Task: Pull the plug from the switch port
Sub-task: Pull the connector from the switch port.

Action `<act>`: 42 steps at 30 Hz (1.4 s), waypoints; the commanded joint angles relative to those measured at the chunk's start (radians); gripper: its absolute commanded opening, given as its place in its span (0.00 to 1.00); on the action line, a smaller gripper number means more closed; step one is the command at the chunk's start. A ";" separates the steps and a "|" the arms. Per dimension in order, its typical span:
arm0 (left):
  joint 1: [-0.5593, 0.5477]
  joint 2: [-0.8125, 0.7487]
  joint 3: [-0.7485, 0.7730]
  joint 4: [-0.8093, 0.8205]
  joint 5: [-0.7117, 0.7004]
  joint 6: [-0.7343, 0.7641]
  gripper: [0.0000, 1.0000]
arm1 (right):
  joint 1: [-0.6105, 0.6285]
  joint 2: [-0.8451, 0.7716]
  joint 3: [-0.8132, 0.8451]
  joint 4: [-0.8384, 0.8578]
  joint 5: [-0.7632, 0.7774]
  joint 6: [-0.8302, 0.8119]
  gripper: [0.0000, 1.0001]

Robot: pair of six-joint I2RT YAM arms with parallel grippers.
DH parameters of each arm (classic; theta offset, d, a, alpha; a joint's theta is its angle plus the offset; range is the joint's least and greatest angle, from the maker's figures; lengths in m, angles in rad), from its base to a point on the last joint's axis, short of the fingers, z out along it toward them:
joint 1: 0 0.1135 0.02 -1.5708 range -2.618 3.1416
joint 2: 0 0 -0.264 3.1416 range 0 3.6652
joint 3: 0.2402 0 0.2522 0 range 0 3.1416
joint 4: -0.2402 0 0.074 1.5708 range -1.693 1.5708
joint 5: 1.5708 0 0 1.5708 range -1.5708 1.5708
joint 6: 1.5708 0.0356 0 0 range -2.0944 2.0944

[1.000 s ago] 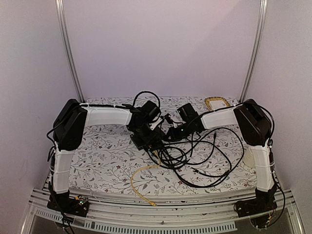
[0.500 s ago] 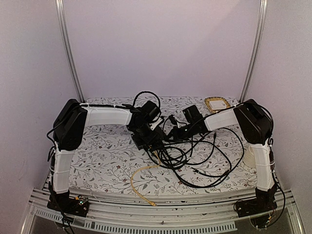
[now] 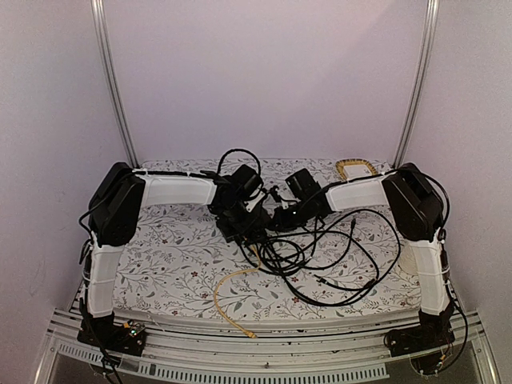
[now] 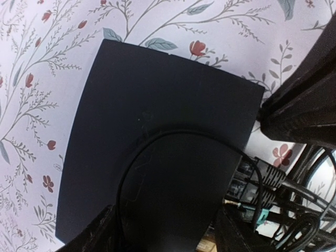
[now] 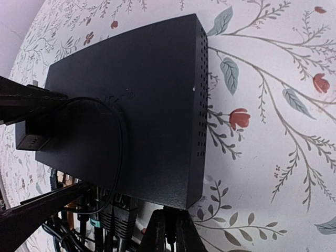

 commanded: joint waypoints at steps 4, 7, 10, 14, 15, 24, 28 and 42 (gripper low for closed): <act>0.024 0.062 -0.015 -0.014 -0.026 0.007 0.63 | 0.037 0.016 0.007 -0.121 0.146 -0.027 0.02; 0.023 0.061 -0.017 -0.014 -0.022 0.010 0.63 | 0.015 0.002 -0.019 -0.067 0.031 0.003 0.02; 0.025 0.057 -0.023 -0.014 -0.016 0.010 0.63 | -0.013 -0.004 -0.041 -0.015 -0.114 0.036 0.02; 0.029 0.051 -0.033 -0.006 -0.008 0.008 0.63 | -0.044 -0.003 -0.085 0.084 -0.276 0.085 0.02; 0.029 0.049 -0.038 -0.003 -0.006 0.008 0.63 | -0.050 -0.003 -0.097 0.113 -0.314 0.099 0.02; 0.033 0.050 -0.041 0.000 0.001 0.004 0.63 | -0.057 0.012 -0.107 0.127 -0.337 0.148 0.02; 0.033 0.055 -0.033 0.000 0.009 0.000 0.62 | -0.040 0.019 -0.061 0.012 -0.165 0.099 0.02; 0.034 0.062 -0.021 -0.001 0.032 -0.017 0.62 | 0.050 0.051 0.056 -0.172 0.277 0.057 0.02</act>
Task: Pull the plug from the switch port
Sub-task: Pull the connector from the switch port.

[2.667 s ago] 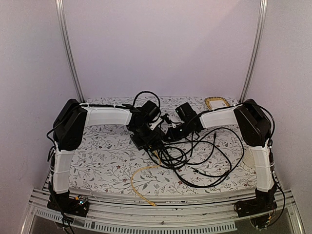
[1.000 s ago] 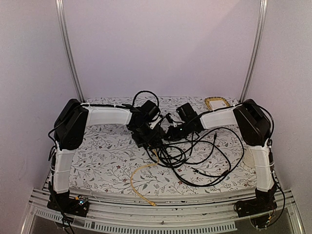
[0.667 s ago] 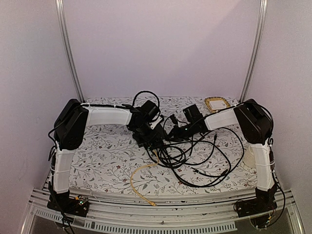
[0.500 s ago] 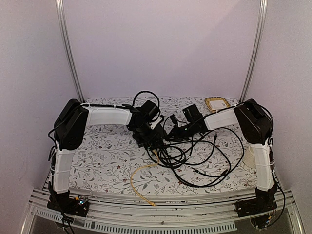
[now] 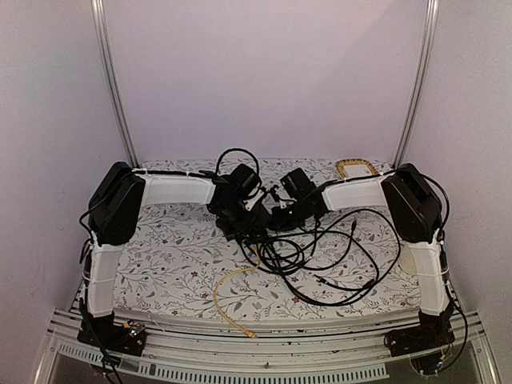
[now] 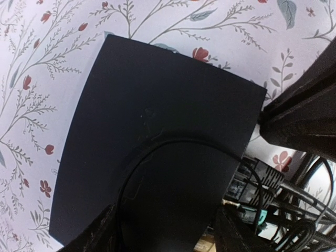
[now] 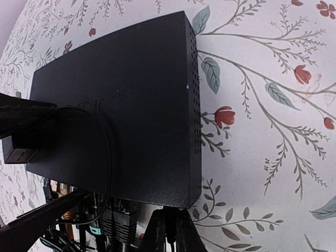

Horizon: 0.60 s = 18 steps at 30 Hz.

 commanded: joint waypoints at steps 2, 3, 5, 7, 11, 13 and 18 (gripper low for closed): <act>0.019 0.060 -0.013 -0.028 0.002 -0.005 0.62 | 0.017 0.042 0.012 -0.105 0.144 -0.019 0.02; 0.020 0.061 -0.013 -0.028 0.002 -0.003 0.62 | 0.016 0.039 0.012 -0.106 0.143 -0.020 0.02; 0.020 0.062 -0.011 -0.028 0.004 -0.001 0.62 | 0.017 0.031 0.016 -0.110 0.141 -0.021 0.02; 0.020 0.064 -0.008 -0.030 0.008 -0.002 0.61 | 0.016 0.025 0.023 -0.119 0.144 -0.028 0.02; 0.021 0.067 -0.005 -0.032 0.013 -0.008 0.61 | -0.016 0.001 -0.004 -0.076 -0.007 -0.030 0.02; 0.020 0.065 -0.007 -0.032 0.016 -0.008 0.61 | -0.051 -0.024 -0.058 -0.002 -0.159 0.002 0.02; 0.020 0.064 -0.005 -0.033 0.018 -0.008 0.61 | -0.111 -0.039 -0.122 0.116 -0.396 0.062 0.02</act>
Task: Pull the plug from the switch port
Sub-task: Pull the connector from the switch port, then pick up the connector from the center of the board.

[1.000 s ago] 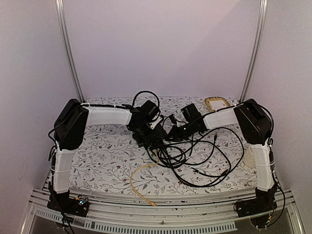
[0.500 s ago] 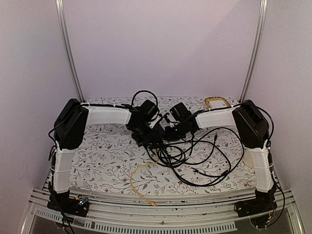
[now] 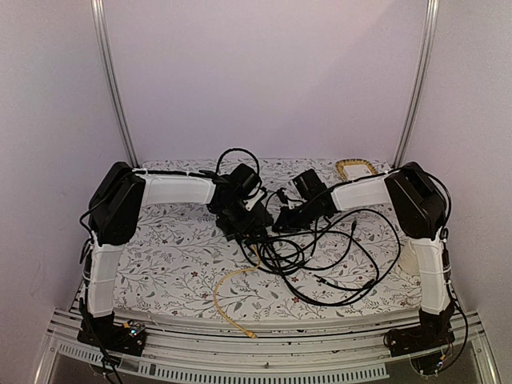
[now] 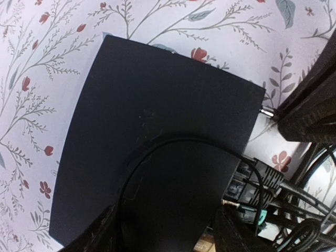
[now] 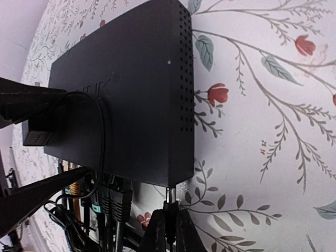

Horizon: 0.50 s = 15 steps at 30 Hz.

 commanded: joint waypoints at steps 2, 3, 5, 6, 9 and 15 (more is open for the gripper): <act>0.019 0.064 -0.005 -0.030 0.015 -0.003 0.61 | -0.056 -0.022 -0.070 0.093 -0.288 0.081 0.02; 0.020 0.066 -0.001 -0.034 0.015 -0.004 0.61 | -0.057 -0.022 -0.070 0.100 -0.302 0.094 0.02; 0.021 0.072 0.007 -0.038 0.015 -0.006 0.61 | -0.056 -0.021 -0.065 0.090 -0.294 0.098 0.02; 0.021 0.072 0.009 -0.038 0.019 -0.006 0.61 | -0.056 -0.022 -0.063 0.077 -0.277 0.096 0.02; 0.021 0.071 0.012 -0.038 0.021 -0.006 0.62 | -0.055 -0.033 -0.050 0.025 -0.213 0.064 0.02; 0.027 0.037 0.017 -0.043 0.043 -0.019 0.69 | -0.055 -0.091 -0.066 0.015 -0.130 0.042 0.02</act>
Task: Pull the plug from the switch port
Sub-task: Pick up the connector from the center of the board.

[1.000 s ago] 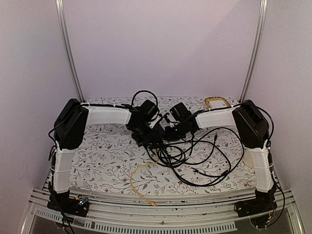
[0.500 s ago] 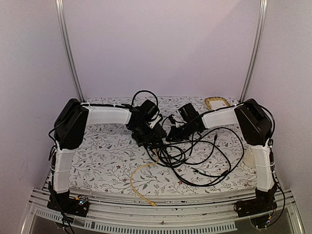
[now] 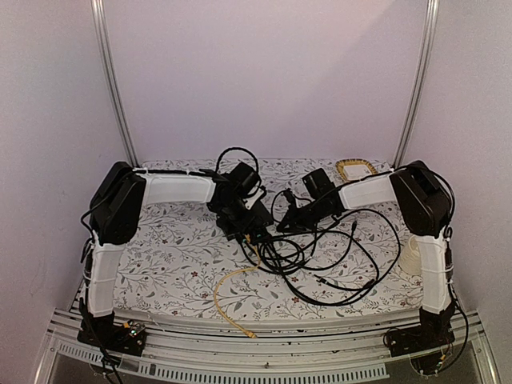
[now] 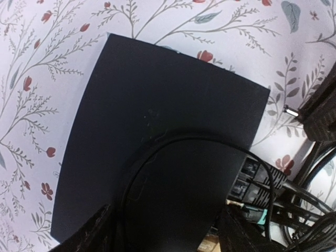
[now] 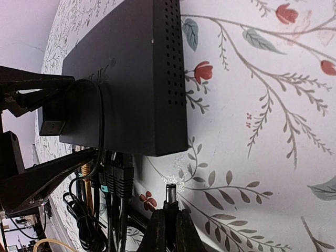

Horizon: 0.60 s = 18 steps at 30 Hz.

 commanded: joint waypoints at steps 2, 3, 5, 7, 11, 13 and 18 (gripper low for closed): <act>0.027 0.012 0.013 -0.038 0.049 -0.022 0.73 | 0.003 -0.078 -0.002 -0.024 0.072 -0.030 0.02; 0.030 0.003 0.023 -0.044 0.056 -0.025 0.75 | 0.003 -0.080 -0.001 -0.028 0.078 -0.032 0.02; 0.036 -0.010 0.045 -0.063 0.070 -0.031 0.77 | 0.003 -0.080 0.003 -0.027 0.085 -0.035 0.02; 0.042 -0.019 0.068 -0.089 0.079 -0.035 0.78 | 0.002 -0.079 0.008 -0.029 0.092 -0.035 0.03; 0.052 -0.055 0.065 -0.121 0.089 -0.041 0.80 | 0.003 -0.076 0.009 -0.033 0.102 -0.035 0.06; 0.058 -0.078 0.044 -0.121 0.090 -0.052 0.80 | 0.003 -0.075 0.007 -0.032 0.103 -0.034 0.06; 0.072 -0.128 -0.021 -0.102 0.088 -0.076 0.81 | 0.004 -0.074 0.002 -0.024 0.098 -0.032 0.07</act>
